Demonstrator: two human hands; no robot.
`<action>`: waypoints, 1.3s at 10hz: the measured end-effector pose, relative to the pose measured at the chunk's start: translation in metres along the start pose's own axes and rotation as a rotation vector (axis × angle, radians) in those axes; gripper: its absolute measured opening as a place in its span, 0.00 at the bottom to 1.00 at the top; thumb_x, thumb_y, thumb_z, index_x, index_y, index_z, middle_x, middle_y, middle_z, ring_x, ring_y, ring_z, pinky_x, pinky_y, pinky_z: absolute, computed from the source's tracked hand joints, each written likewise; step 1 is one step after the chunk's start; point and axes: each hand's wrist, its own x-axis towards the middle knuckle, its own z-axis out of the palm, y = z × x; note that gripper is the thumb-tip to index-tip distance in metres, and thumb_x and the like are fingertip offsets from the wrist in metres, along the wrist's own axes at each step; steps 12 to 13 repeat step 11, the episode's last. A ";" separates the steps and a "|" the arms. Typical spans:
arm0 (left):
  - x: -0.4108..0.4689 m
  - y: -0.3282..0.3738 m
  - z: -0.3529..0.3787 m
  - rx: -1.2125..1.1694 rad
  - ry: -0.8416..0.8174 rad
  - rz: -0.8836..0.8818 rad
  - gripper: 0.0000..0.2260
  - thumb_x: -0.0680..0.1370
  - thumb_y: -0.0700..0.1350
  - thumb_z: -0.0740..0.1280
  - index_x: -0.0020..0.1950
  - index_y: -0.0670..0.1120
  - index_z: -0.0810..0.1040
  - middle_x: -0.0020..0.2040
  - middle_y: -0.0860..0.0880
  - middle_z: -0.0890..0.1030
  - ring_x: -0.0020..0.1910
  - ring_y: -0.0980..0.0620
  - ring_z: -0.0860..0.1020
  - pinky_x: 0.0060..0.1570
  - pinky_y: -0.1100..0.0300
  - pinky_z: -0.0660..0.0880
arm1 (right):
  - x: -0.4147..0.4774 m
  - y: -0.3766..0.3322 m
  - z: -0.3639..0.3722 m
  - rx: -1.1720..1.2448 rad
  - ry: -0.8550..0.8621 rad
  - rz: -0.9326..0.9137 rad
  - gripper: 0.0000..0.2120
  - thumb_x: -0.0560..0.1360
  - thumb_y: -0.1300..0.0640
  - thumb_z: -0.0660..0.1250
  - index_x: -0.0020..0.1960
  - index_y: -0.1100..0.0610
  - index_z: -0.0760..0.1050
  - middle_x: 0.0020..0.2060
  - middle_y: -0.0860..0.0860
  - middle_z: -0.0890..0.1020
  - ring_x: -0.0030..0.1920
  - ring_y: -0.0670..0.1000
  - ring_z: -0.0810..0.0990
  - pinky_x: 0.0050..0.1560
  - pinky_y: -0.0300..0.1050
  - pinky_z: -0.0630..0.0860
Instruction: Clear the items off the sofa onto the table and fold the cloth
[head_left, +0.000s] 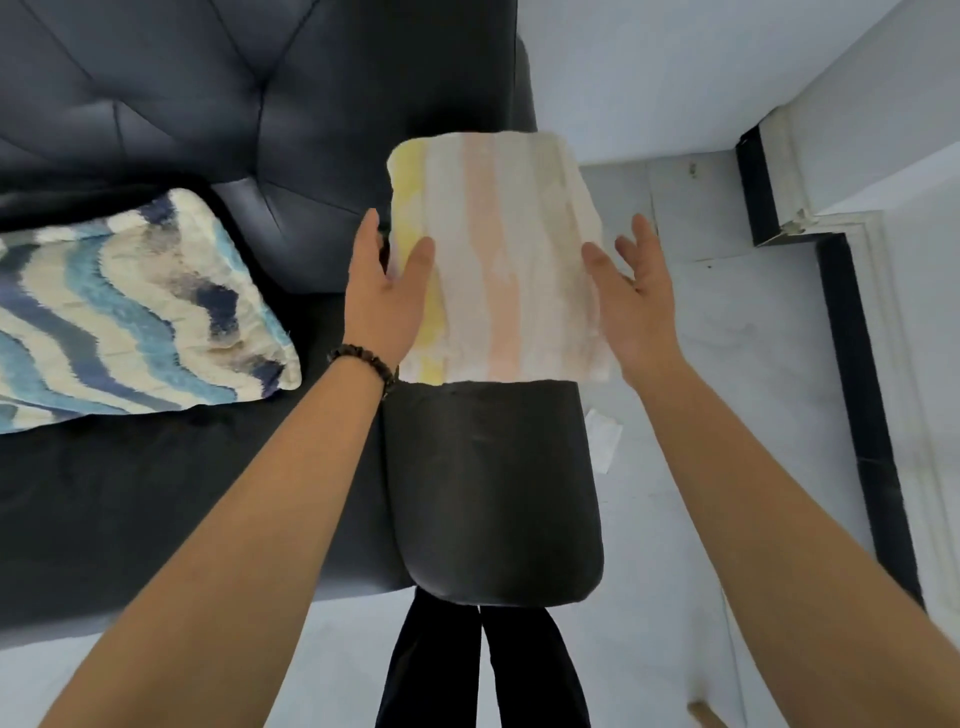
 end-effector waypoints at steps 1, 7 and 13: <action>0.012 -0.042 0.009 0.069 -0.015 -0.081 0.34 0.80 0.54 0.65 0.80 0.50 0.50 0.79 0.50 0.55 0.75 0.51 0.63 0.69 0.58 0.64 | 0.010 0.041 0.010 -0.118 0.003 0.025 0.34 0.80 0.45 0.64 0.80 0.46 0.52 0.78 0.46 0.59 0.72 0.49 0.68 0.69 0.47 0.69; -0.006 -0.109 0.046 0.585 -0.144 0.097 0.25 0.84 0.52 0.50 0.80 0.55 0.45 0.79 0.47 0.52 0.64 0.44 0.62 0.64 0.53 0.59 | 0.008 0.121 0.038 -0.655 -0.247 -0.424 0.33 0.83 0.40 0.52 0.81 0.47 0.39 0.80 0.52 0.39 0.65 0.59 0.74 0.47 0.43 0.75; -0.092 -0.056 -0.014 0.679 -0.057 0.220 0.24 0.84 0.51 0.54 0.78 0.45 0.58 0.78 0.43 0.57 0.75 0.42 0.57 0.72 0.45 0.59 | -0.077 0.038 0.011 -0.915 -0.087 -0.295 0.30 0.83 0.39 0.49 0.80 0.52 0.53 0.80 0.55 0.54 0.75 0.60 0.64 0.69 0.57 0.69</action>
